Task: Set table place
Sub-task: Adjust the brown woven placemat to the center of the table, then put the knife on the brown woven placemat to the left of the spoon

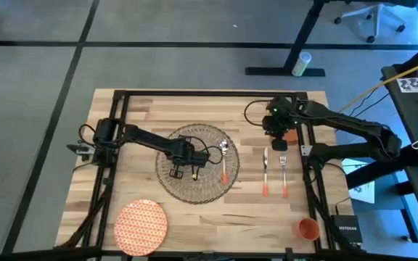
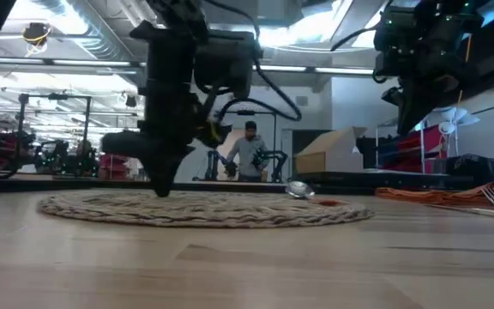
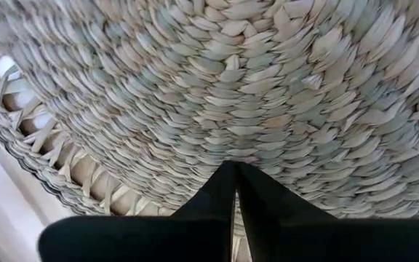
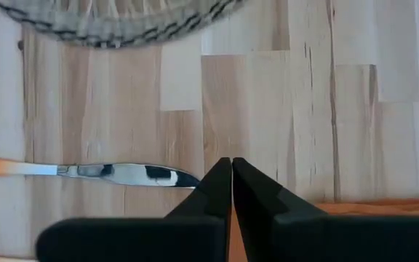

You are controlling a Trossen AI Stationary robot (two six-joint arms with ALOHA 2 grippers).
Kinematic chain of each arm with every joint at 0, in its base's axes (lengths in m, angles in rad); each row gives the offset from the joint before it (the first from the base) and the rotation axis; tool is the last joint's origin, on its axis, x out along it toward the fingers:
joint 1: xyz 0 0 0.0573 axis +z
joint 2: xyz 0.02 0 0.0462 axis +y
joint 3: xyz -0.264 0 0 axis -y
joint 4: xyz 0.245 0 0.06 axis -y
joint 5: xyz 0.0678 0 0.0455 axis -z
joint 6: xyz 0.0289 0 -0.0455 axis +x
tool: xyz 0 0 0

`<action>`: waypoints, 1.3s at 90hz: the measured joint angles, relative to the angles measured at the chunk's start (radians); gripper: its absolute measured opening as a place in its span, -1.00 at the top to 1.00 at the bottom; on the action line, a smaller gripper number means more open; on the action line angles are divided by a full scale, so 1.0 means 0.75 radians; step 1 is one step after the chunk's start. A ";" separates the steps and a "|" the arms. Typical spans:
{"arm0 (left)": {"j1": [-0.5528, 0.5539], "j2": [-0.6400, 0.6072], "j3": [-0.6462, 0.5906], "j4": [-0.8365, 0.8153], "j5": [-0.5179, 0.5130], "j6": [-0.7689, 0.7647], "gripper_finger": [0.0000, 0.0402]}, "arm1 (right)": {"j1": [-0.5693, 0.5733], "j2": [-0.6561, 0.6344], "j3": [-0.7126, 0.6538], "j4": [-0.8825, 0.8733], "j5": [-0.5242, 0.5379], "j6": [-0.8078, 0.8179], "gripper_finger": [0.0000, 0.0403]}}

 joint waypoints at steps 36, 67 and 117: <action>0.000 0.005 -0.001 0.241 0.022 -0.046 1.00 | 0.000 0.000 0.000 -0.004 0.000 0.003 1.00; 0.002 0.007 -0.002 0.368 0.027 -0.052 1.00 | 0.000 0.000 0.000 -0.004 0.000 0.003 1.00; 0.004 -0.103 0.036 0.519 0.061 -0.005 1.00 | 0.000 -0.018 0.000 0.072 -0.088 -0.177 1.00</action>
